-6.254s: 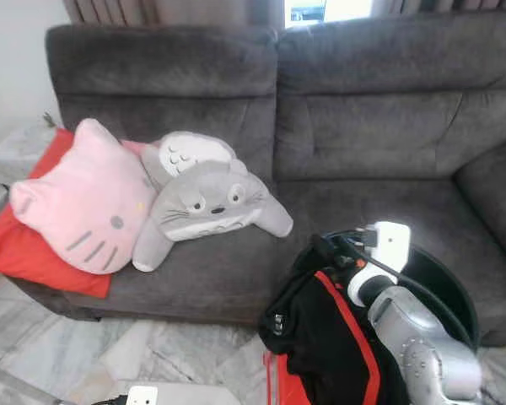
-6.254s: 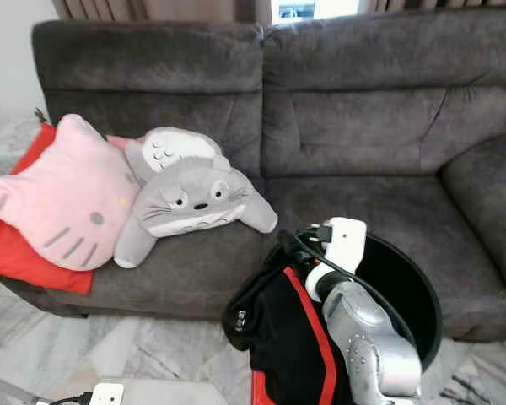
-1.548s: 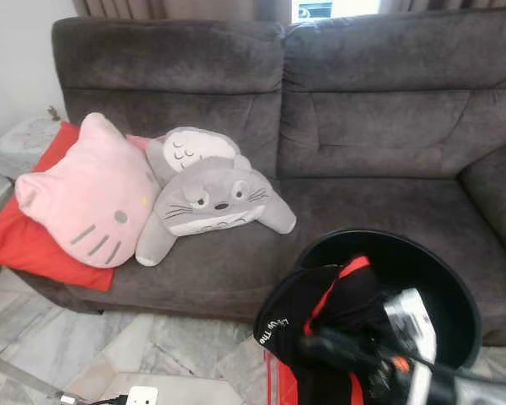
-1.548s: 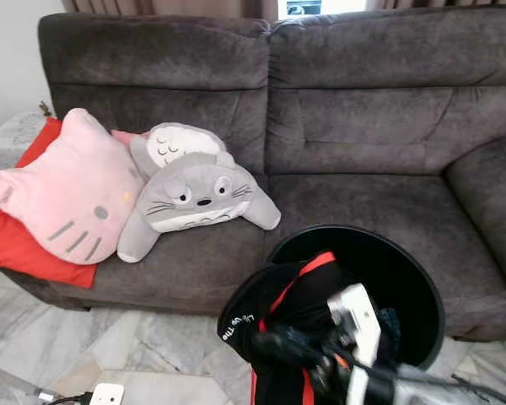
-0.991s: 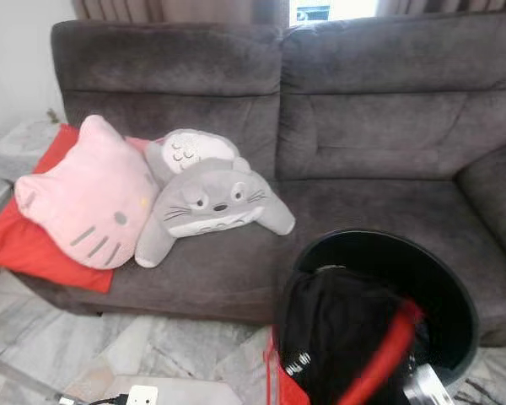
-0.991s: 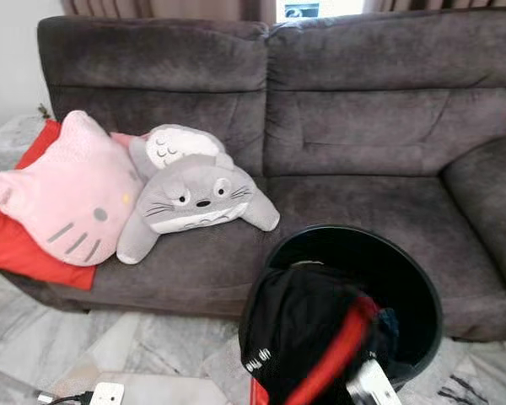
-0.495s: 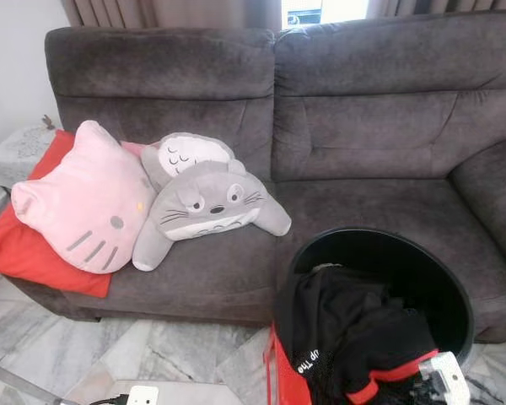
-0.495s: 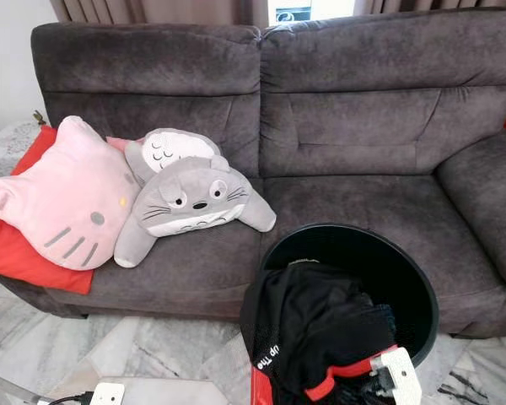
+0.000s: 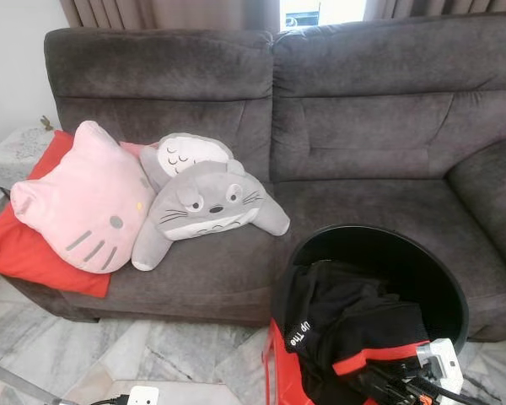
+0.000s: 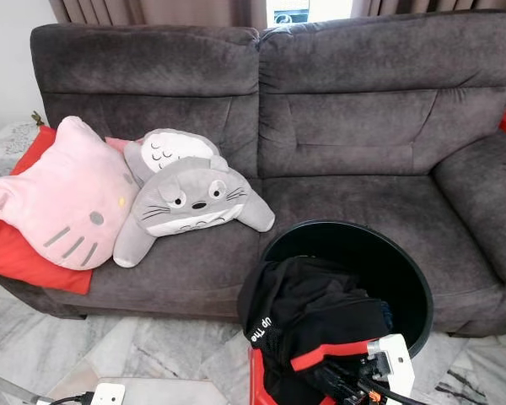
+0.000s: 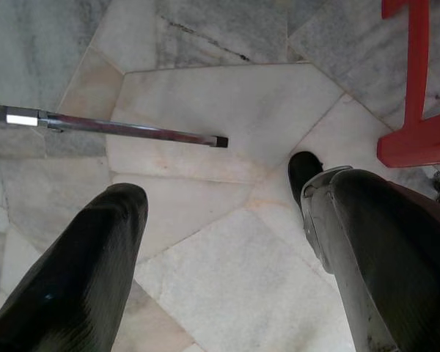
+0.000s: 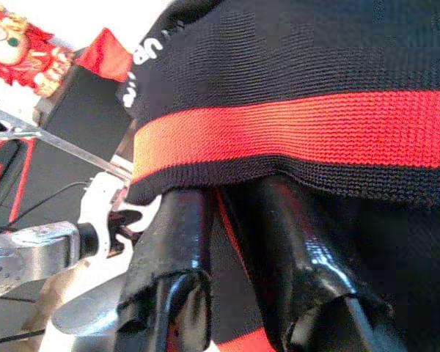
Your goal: Hang hanger
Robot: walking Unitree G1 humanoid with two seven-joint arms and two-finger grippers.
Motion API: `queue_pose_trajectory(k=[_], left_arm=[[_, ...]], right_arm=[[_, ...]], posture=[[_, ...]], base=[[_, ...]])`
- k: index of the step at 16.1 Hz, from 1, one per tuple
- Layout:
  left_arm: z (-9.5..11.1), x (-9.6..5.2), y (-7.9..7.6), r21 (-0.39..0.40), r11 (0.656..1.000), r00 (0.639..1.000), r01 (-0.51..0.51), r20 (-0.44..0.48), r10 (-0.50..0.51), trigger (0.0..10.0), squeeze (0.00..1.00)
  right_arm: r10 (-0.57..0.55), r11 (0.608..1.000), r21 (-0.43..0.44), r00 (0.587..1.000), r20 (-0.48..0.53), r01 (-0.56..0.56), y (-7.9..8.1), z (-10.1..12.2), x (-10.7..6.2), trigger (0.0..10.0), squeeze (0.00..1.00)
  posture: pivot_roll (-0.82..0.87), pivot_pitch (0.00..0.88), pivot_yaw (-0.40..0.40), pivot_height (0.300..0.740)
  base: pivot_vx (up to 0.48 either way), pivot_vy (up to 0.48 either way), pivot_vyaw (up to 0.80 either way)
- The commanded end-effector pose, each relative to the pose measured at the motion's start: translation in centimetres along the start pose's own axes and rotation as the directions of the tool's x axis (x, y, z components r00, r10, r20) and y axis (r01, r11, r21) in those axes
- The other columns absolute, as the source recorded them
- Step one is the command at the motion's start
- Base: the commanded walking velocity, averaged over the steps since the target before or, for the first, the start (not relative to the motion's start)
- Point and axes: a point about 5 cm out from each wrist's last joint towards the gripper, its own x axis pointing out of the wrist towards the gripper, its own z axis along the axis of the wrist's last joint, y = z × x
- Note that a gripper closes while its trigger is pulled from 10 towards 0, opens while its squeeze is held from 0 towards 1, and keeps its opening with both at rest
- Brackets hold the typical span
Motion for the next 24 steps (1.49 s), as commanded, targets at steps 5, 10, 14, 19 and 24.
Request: queue_pose_trajectory(k=[5, 10, 14, 19, 24], left_arm=[[-0.1, 0.0, 0.1, 0.018, 1.0, 1.0, 0.004, -0.007, -0.004, 10.0, 0.0], [-0.1, 0.0, 0.1, 0.018, 1.0, 1.0, 0.008, -0.01, -0.008, 10.0, 0.0], [0.0, 0.0, 0.1, 0.017, 1.0, 1.0, 0.012, -0.009, -0.012, 10.0, 0.0], [0.0, 0.0, 0.1, 0.014, 1.0, 1.0, 0.011, -0.01, -0.011, 10.0, 0.0], [0.0, 0.0, 0.1, 0.007, 1.0, 1.0, 0.01, -0.012, -0.01, 10.0, 0.0]], right_arm=[[0.072, 0.996, -0.051, 0.997, -0.033, -0.074, 1.3, 0.9, -0.9, 10.0, 1.0], [0.114, 0.992, -0.051, 0.992, -0.055, -0.116, 2.2, 1.0, -1.7, 10.0, 1.0], [0.108, 0.974, -0.174, 0.971, -0.213, -0.147, 2.7, 1.0, -3.2, 10.0, 0.0], [0.105, 0.903, -0.343, 0.908, -0.406, -0.258, 3.5, 1.9, -4.4, 10.0, 0.0], [-0.084, 0.851, -0.522, 0.969, -0.231, -0.051, 1.5, 6.4, -3.6, 10.0, 0.0]], posture=[[-0.25, 0.0, 0.067, 0.74], [-0.26, 0.0, 0.067, 0.74], [-0.27, 0.0, 0.071, 0.74], [-0.28, 0.0, 0.072, 0.74], [-0.29, 0.0, 0.069, 0.74]], base=[[0.0, 0.0, 0.0], [0.0, 0.0, 0.0], [0.0, 0.0, 0.0], [0.0, 0.0, 0.0], [0.0, 0.0, 0.0]])
